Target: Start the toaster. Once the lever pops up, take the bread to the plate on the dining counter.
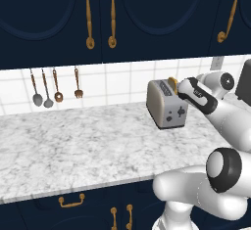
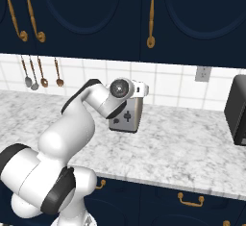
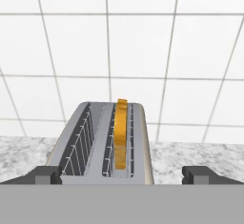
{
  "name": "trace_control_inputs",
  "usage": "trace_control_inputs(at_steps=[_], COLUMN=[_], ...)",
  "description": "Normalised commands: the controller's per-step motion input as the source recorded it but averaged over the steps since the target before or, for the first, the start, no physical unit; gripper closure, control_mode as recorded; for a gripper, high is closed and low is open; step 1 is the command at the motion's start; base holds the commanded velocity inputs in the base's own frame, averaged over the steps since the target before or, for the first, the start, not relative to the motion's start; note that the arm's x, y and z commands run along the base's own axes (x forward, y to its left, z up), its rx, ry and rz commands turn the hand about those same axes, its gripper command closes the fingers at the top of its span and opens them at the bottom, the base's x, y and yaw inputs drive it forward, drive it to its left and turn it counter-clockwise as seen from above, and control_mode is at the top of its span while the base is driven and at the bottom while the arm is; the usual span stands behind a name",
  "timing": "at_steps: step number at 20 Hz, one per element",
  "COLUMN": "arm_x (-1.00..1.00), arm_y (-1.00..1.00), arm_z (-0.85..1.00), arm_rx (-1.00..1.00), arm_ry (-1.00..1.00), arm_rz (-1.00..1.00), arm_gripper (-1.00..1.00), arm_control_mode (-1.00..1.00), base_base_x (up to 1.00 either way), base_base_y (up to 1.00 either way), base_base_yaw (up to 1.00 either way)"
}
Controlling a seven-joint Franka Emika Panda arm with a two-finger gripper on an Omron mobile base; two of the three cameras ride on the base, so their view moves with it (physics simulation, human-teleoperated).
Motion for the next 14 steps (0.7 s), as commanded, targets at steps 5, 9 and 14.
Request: trace_control_inputs(at_steps=[5, 9, 14], arm_x=[0.00, 0.00, 0.00], arm_y=[0.00, 0.00, 0.00], arm_z=[0.00, 0.00, 0.00], arm_rx=[0.00, 0.00, 0.00], arm_ry=[0.00, 0.00, 0.00], arm_rz=[0.00, 0.00, 0.00], arm_gripper=[-1.00, -1.00, -1.00], arm_control_mode=[-1.00, -1.00, -1.00], base_base_x=[0.00, 0.00, 0.00], base_base_y=[0.00, 0.00, 0.00], base_base_yaw=[0.00, 0.00, 0.00])
